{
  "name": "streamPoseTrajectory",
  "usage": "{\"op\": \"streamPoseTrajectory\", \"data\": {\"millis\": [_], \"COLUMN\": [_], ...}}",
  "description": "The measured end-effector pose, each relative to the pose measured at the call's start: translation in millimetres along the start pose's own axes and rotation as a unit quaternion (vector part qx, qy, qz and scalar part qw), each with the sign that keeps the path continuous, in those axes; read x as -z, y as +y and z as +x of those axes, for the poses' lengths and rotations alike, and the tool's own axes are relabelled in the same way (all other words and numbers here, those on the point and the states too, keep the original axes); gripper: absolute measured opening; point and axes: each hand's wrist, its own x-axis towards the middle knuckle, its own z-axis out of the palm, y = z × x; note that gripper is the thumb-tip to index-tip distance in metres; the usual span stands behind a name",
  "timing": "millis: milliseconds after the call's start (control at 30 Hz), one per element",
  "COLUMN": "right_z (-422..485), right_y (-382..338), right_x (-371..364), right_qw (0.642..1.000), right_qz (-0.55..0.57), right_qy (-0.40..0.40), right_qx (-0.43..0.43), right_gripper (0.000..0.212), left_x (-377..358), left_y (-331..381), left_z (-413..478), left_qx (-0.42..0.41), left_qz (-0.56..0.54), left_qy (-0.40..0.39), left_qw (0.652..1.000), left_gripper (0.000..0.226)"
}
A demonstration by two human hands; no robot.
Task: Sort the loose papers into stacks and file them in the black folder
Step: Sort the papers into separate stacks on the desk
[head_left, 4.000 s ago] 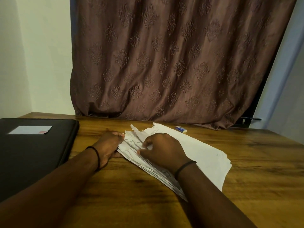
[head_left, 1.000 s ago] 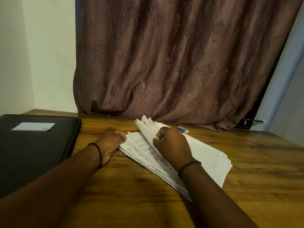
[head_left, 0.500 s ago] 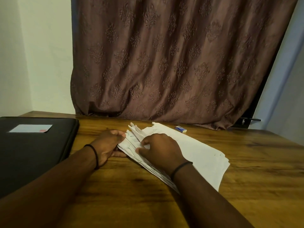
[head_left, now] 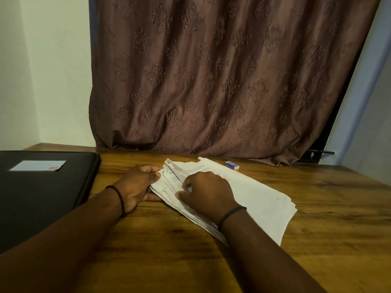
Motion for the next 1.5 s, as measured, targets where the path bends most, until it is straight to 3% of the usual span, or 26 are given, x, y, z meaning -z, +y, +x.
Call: {"op": "streamPoseTrajectory", "data": {"millis": [267, 433, 1233, 1333, 1400, 1500], "right_z": [0, 2, 9, 8, 7, 7], "right_y": [1, 1, 11, 13, 12, 9], "right_x": [-3, -4, -2, -3, -1, 2], "right_qw": [0.998, 0.997, 0.978, 0.975, 0.974, 0.971], "right_qz": [0.036, 0.021, 0.108, 0.125, 0.145, 0.190], "right_qy": [0.028, 0.059, 0.101, 0.114, 0.115, 0.104], "right_qx": [-0.035, -0.051, -0.144, -0.145, -0.128, -0.105], "right_gripper": [0.046, 0.032, 0.030, 0.034, 0.038, 0.046], "left_x": [-2, -2, -3, -2, -3, -15], "left_y": [1, 1, 0, -4, -3, 2], "left_z": [-4, -4, -9, -4, -5, -15], "left_qx": [-0.016, -0.024, -0.040, -0.156, -0.231, -0.185], "left_qz": [-0.045, -0.043, 0.014, 0.136, 0.235, 0.279], "left_qy": [-0.045, -0.062, -0.033, 0.064, 0.108, 0.085], "left_qw": [0.998, 0.997, 0.999, 0.976, 0.938, 0.939], "left_gripper": [0.026, 0.027, 0.025, 0.018, 0.036, 0.067]}}
